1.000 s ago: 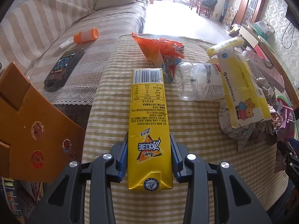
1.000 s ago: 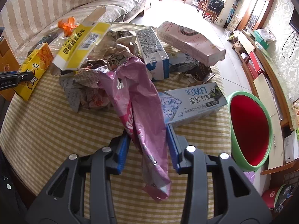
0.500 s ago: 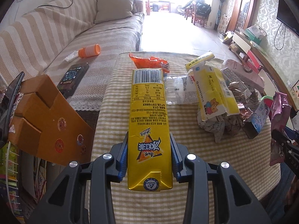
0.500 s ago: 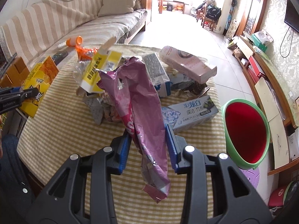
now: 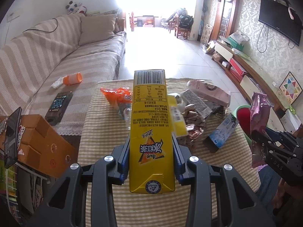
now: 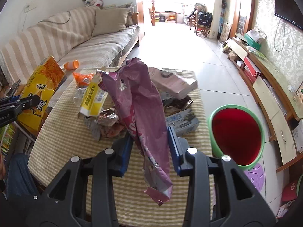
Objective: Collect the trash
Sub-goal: 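Carry both items over the red bin and open both tools to drop them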
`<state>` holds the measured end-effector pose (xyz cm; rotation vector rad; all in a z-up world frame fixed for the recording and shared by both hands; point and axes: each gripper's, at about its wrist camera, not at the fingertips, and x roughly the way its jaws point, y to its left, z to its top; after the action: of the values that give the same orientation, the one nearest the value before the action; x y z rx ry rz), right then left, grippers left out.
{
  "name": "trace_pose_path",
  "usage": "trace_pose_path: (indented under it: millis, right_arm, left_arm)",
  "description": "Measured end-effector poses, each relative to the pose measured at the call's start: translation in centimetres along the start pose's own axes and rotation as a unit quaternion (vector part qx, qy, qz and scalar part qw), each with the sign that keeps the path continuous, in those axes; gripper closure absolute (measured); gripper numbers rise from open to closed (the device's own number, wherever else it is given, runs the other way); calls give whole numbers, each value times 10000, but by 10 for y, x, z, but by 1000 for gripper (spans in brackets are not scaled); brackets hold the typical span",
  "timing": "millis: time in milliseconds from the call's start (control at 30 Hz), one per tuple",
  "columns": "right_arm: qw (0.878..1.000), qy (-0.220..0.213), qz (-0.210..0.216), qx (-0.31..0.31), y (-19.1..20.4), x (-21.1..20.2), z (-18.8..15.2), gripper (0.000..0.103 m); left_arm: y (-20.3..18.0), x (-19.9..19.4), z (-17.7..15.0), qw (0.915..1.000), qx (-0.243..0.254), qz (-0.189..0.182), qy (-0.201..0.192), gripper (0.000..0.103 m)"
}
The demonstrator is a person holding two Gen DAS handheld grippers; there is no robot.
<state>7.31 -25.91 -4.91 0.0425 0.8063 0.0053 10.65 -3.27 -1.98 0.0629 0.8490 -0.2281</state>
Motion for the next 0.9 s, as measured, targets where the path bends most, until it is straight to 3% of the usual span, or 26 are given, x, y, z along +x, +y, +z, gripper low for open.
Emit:
trace_pose_path:
  millis: [333,700,900]
  right_arm:
    - [9967,-250,-461,612,-91,-19,10,67]
    - [9875,-173,-917,1272,-190,-11,9,67]
    - [9844,-70,-945,1483,-230,0,6,67]
  left_arm:
    - [-106,14,36,9953,587,-761,-79,68]
    - [-232,51,67,9799,1174,-1611,96,68]
    - [-277,74,74,9722,1303,-1927,264,68]
